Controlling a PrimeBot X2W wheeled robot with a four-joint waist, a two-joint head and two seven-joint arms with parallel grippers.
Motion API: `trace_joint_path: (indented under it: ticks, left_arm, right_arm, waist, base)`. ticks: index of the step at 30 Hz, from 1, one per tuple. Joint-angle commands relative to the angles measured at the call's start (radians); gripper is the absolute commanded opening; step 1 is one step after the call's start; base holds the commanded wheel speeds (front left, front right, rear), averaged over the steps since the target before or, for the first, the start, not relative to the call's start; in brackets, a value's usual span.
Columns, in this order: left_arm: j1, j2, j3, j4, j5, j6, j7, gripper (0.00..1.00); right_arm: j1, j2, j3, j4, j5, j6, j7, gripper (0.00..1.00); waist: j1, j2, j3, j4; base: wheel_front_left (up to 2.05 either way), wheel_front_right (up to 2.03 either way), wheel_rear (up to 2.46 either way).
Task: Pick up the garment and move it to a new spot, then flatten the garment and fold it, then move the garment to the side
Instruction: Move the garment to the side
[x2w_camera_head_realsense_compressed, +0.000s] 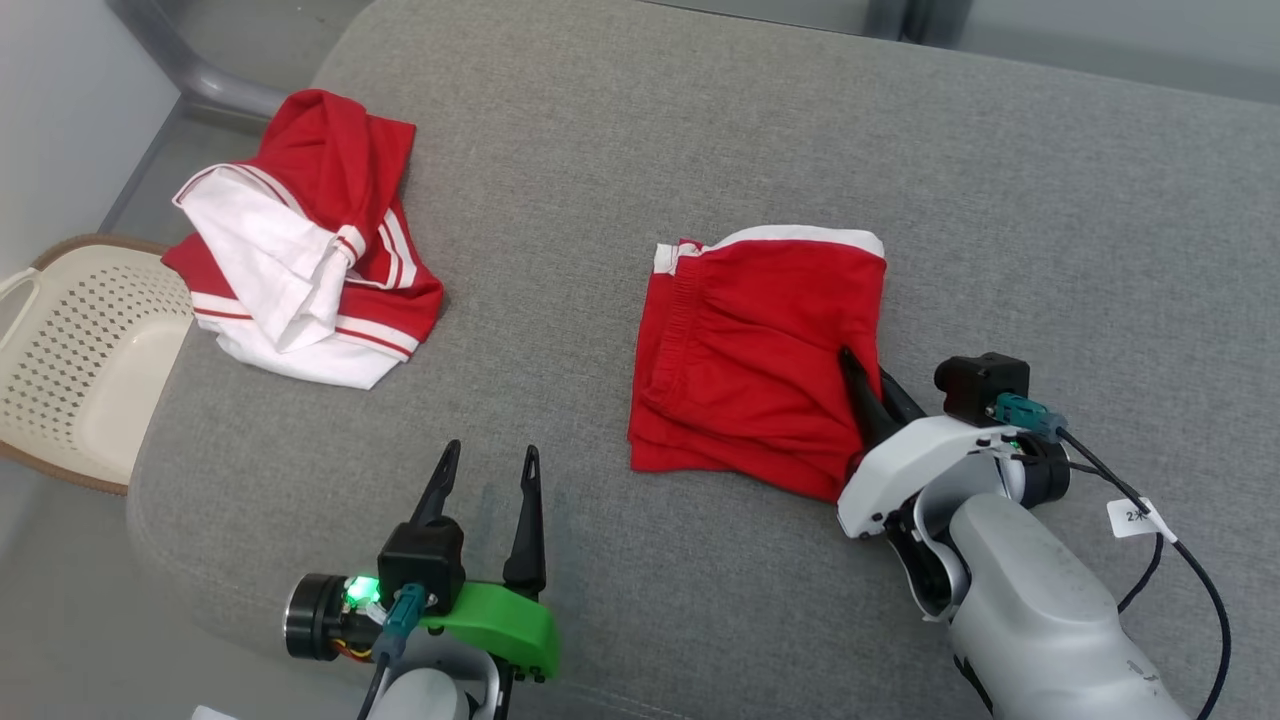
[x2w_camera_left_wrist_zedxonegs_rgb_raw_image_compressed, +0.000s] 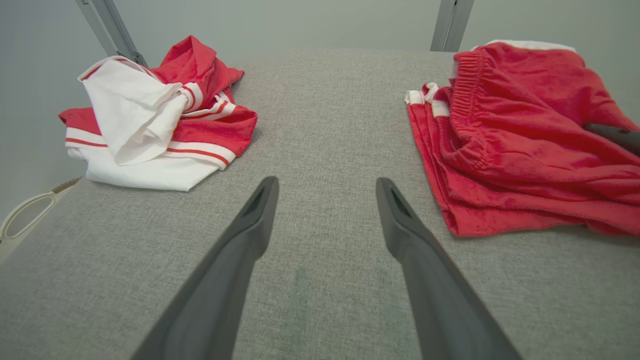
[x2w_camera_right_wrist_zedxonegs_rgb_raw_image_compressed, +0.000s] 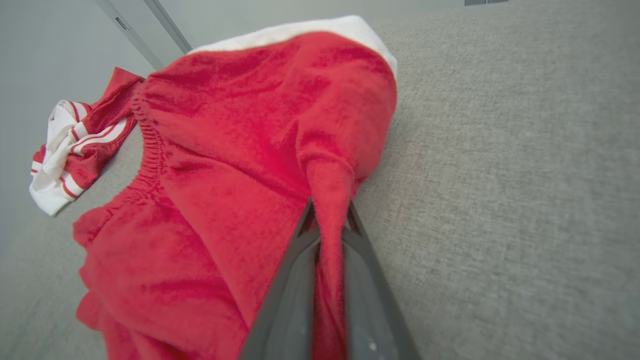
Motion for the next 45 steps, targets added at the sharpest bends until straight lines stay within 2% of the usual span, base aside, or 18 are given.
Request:
trace_joint_path:
  ticks: [1,11,19,25,37,40,45]
  left_arm:
    - [-0.013,0.003,0.005,0.001,0.008,0.001,0.000,1.00]
    - [-0.024,0.003,0.023,0.015,0.022,-0.019,0.000,1.00]
    - [-0.032,0.003,0.046,0.029,0.018,-0.037,0.000,1.00]
    - [-0.048,0.003,0.066,0.045,0.053,-0.056,0.000,1.00]
    - [-0.049,0.004,0.094,0.071,0.102,-0.089,0.000,1.00]
    - [-0.056,0.005,0.096,0.077,0.114,-0.098,0.000,1.00]
    - [-0.082,0.005,0.084,0.090,0.129,-0.116,0.000,1.00]
  right_arm:
    - [0.007,-0.006,-0.008,-0.008,-0.005,0.000,-0.003,0.00]
    - [0.049,-0.005,-0.003,-0.048,0.005,0.000,-0.003,0.00]
    - [0.068,-0.004,0.006,-0.076,0.022,0.000,-0.003,0.00]
    - [0.073,-0.004,0.024,-0.093,0.050,0.000,-0.003,0.00]
    - [0.090,-0.003,0.070,-0.128,0.100,0.000,-0.003,0.00]
    - [0.098,-0.002,0.085,-0.135,0.108,0.000,-0.003,0.00]
    - [0.107,-0.002,0.060,-0.155,0.103,0.000,-0.003,0.00]
  waist:
    - [0.0000,0.0000,-0.015,-0.029]
    - [0.0000,0.0000,-0.047,-0.194]
    - [0.0000,0.0000,-0.055,-0.387]
    - [0.0000,0.0000,-0.052,-0.551]
    - [0.0000,0.0000,-0.043,-0.827]
    - [0.0000,0.0000,-0.041,-0.878]
    - [0.0000,0.0000,-0.017,-0.893]
  base:
    - [0.00,0.00,0.00]
    - [0.00,0.00,0.00]
    - [0.00,0.00,0.00]
    - [0.00,0.00,0.00]
    - [0.00,0.00,0.00]
    - [0.00,0.00,0.00]
    - [0.00,0.00,0.00]
